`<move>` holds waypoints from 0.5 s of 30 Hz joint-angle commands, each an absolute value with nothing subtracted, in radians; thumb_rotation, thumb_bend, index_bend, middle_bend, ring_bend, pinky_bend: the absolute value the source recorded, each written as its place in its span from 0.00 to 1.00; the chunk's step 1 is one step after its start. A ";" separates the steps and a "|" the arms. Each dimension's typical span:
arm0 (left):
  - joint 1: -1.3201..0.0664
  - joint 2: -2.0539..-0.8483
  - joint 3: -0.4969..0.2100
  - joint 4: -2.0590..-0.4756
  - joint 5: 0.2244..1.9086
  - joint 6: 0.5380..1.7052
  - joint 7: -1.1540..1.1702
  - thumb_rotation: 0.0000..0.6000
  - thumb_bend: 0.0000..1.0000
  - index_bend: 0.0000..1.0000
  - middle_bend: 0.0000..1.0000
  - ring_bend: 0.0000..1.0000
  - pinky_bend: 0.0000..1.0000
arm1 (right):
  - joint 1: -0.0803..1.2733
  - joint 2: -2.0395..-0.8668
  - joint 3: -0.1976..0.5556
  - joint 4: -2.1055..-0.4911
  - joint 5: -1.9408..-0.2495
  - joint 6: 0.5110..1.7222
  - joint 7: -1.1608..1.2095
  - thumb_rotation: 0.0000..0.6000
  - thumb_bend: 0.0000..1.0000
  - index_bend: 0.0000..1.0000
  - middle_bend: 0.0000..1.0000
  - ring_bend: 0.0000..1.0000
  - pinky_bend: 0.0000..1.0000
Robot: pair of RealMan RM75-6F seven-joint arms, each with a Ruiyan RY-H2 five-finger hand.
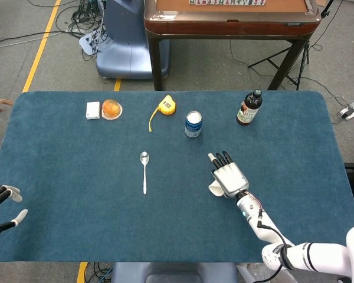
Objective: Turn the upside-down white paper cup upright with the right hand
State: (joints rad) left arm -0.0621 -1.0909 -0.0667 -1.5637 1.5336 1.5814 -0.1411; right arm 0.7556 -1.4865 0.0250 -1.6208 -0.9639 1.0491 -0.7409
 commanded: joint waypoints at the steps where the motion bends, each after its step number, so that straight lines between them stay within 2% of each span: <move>1: -0.062 -1.091 -0.066 -1.563 1.534 1.581 -0.141 1.00 0.17 0.54 0.41 0.30 0.60 | 0.739 -1.477 0.029 -1.631 -0.997 1.056 -0.689 1.00 0.01 0.54 0.06 0.00 0.00; 9: -0.065 -1.094 -0.064 -1.564 1.537 1.576 -0.134 1.00 0.17 0.54 0.41 0.30 0.60 | 0.678 -1.401 0.053 -1.678 -1.097 1.014 -0.371 1.00 0.01 0.55 0.07 0.00 0.00; 15: -0.068 -1.098 -0.063 -1.564 1.538 1.570 -0.126 1.00 0.17 0.54 0.41 0.30 0.60 | 0.637 -1.374 0.067 -1.643 -1.179 0.975 -0.107 1.00 0.01 0.55 0.07 0.00 0.00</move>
